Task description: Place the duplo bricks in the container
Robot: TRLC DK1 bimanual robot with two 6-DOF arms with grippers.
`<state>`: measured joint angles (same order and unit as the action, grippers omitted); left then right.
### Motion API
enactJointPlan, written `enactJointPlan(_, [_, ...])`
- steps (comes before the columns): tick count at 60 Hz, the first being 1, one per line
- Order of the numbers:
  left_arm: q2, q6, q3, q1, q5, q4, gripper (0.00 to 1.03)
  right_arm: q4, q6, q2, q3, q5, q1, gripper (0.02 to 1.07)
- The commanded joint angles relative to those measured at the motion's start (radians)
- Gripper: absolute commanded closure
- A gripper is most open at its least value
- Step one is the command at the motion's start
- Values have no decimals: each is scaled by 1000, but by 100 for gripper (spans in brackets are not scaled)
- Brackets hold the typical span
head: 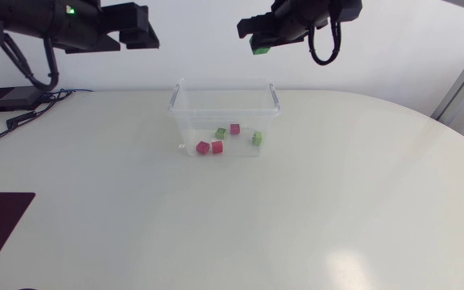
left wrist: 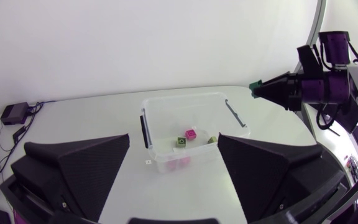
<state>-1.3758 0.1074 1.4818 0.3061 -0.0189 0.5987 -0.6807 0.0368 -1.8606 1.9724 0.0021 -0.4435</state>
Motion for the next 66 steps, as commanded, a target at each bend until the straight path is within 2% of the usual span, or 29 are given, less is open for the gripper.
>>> enactJointPlan(1, [69,-6,-69,-22,-3,-19,4,9,0,-28,42,10,-12,84])
enactJointPlan(25, [215,-17,-233,-53,-3,-23,4,-60,2,-175,269,36,-26,83])
enactJointPlan(44, [277,-25,-299,-75,-3,-22,4,-209,-2,-345,569,42,-46,83])
enactJointPlan(51, [288,-25,-302,-76,-3,-20,4,-221,6,-365,591,64,-55,83])
enactJointPlan(56, [290,-25,-296,-76,-3,-19,4,-273,28,-384,629,72,-70,83])
enactJointPlan(66, [288,-25,-288,-75,-3,-19,4,-280,31,-400,646,98,-78,80])
